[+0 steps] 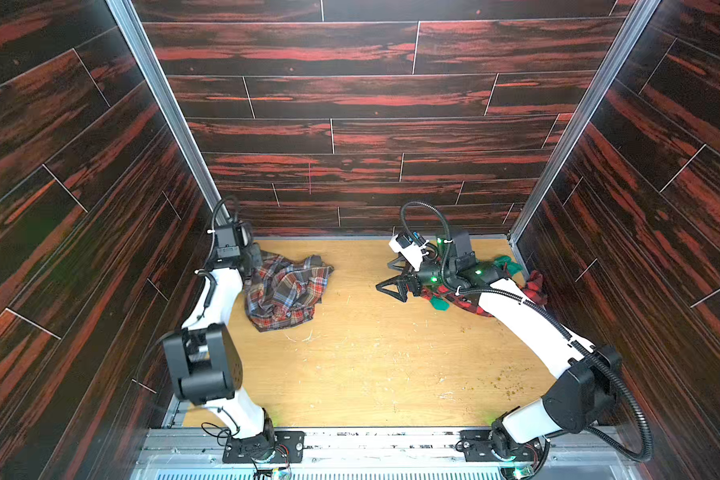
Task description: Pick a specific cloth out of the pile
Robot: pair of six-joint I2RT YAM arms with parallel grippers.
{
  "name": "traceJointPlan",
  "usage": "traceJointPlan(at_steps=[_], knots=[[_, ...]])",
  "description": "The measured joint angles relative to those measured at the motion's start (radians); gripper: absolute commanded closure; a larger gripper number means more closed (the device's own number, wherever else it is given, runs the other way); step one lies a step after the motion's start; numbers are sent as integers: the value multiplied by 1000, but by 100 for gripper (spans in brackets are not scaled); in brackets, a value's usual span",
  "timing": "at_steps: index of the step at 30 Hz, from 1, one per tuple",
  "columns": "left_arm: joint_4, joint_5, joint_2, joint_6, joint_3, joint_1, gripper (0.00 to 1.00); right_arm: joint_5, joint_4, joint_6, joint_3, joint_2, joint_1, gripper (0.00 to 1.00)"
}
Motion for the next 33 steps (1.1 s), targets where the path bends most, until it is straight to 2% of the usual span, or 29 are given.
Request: traceJointPlan(at_steps=[6, 9, 13, 16, 21, 24, 26, 27, 30, 33], knots=[[-96, 64, -44, 248, -23, -162, 100, -2, 8, -4, -40, 0, -6, 2], [-164, 116, -18, 309, -23, -220, 100, -5, 10, -5, -52, 0, -10, 2], [-223, 227, 55, 319, -8, -224, 100, -8, 18, -5, -58, -1, -12, 2], [-262, 296, 173, 282, 53, -220, 100, -10, 21, -5, -61, -1, -16, 2], [-278, 341, 336, 219, 75, -219, 98, -10, 21, -8, -64, -3, -17, 2], [-253, 341, 334, 183, 31, -219, 71, -5, 21, -8, -70, -13, -21, 2], [-238, 340, 306, 169, 8, -219, 47, -2, 20, -8, -75, -18, -28, 2], [-235, 340, 287, 167, 0, -221, 40, 0, 20, -8, -76, -18, -34, 2], [-217, 328, 195, 148, -26, -221, 26, 7, 21, -7, -76, -18, -55, 2], [-181, 280, 58, 123, -66, -220, 17, 14, 19, -7, -76, -18, -74, 2]])
